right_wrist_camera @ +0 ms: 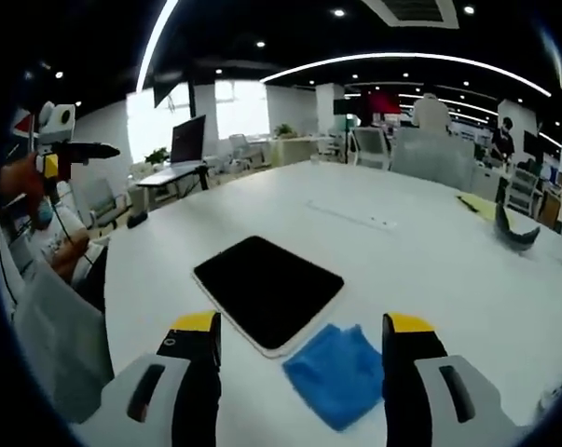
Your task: Wipe the mirror surface with the cleaning cloth until all visible marks leave the cleaned area.
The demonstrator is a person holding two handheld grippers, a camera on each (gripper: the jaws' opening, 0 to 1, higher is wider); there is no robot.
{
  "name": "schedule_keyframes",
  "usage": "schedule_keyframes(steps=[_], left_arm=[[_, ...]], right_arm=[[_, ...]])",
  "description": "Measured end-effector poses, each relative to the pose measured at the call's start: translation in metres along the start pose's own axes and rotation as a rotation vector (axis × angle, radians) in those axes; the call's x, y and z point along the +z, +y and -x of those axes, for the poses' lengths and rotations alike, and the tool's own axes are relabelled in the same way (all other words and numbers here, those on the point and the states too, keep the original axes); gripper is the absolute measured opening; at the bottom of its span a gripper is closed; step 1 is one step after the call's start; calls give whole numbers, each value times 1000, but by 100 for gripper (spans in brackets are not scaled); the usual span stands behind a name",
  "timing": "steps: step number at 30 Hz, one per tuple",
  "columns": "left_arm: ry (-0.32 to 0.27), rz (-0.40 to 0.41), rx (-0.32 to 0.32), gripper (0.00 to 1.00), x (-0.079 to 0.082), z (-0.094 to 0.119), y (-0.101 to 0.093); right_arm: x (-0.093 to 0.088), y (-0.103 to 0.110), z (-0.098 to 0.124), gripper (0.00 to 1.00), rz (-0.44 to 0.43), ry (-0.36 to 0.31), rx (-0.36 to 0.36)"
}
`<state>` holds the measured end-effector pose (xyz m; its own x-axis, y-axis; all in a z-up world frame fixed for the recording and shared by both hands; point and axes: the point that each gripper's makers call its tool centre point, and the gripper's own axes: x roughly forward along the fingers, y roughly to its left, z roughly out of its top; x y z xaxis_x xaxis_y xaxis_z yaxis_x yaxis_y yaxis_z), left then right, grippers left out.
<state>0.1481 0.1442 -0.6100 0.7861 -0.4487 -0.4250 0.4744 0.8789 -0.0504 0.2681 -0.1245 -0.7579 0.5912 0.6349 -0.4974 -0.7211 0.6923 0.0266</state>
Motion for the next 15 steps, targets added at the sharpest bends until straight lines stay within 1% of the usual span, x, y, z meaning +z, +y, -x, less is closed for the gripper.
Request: schedule_keyframes(steps=[3, 6, 9, 11, 15], left_arm=[[14, -6, 2, 99, -4, -1, -1], [11, -6, 1, 99, -3, 0, -2], [12, -4, 4, 99, -3, -1, -2], [13, -6, 6, 99, -2, -1, -2], [10, -4, 5, 99, -2, -2, -2]], right_arm=[[-7, -6, -2, 65, -2, 18, -7], [-9, -10, -3, 61, 5, 20, -10], [-13, -11, -6, 61, 13, 30, -7], [-17, -12, -8, 60, 30, 51, -5], [-19, -14, -9, 54, 27, 52, -6]])
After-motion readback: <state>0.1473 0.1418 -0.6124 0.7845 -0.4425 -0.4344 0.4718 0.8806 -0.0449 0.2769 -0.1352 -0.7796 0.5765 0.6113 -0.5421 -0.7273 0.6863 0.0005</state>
